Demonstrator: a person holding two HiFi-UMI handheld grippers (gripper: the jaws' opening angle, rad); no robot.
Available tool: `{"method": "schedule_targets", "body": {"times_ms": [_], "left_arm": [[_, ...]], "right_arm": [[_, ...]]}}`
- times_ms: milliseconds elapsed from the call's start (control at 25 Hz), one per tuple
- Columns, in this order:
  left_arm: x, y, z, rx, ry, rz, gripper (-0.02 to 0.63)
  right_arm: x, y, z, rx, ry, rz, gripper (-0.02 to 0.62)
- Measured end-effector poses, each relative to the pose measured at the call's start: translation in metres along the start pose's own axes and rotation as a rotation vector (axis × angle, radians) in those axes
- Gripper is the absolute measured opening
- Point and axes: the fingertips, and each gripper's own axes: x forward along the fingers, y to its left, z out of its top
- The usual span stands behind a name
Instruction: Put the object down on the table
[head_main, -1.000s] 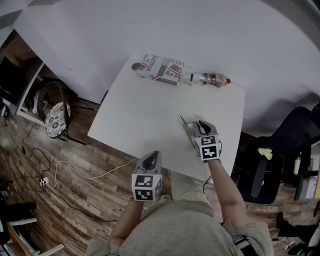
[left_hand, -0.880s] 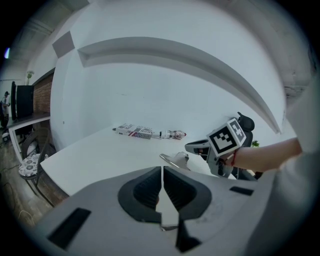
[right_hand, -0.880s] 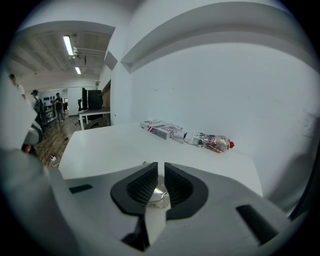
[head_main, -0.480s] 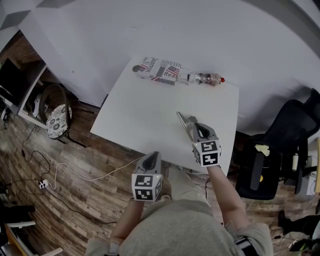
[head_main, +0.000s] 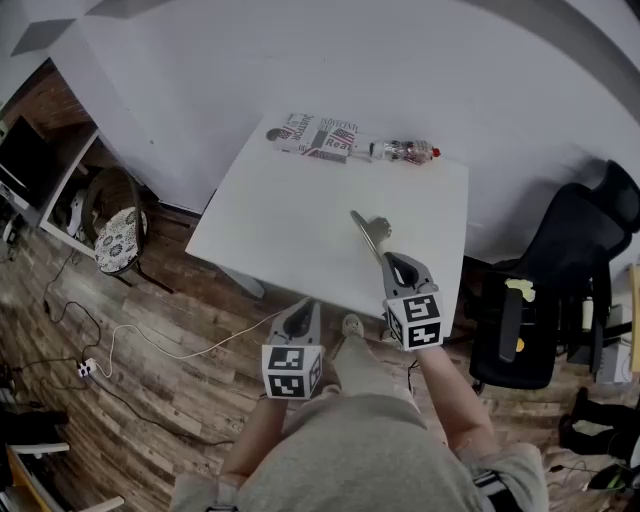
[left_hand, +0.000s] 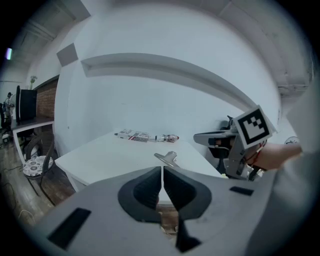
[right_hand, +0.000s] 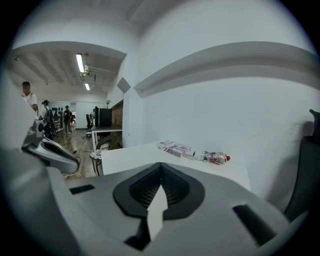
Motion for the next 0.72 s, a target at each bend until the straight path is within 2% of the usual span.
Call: {"method": "schedule_targets", "body": {"times_ms": [720], "left_arm": [[-0.056, -0.018, -0.016, 0.011, -0.046, 0.020, 0.015]], "right_arm": [[-0.088, 0.052, -0.005, 0.041, -0.072, 0.022, 0.002]]}}
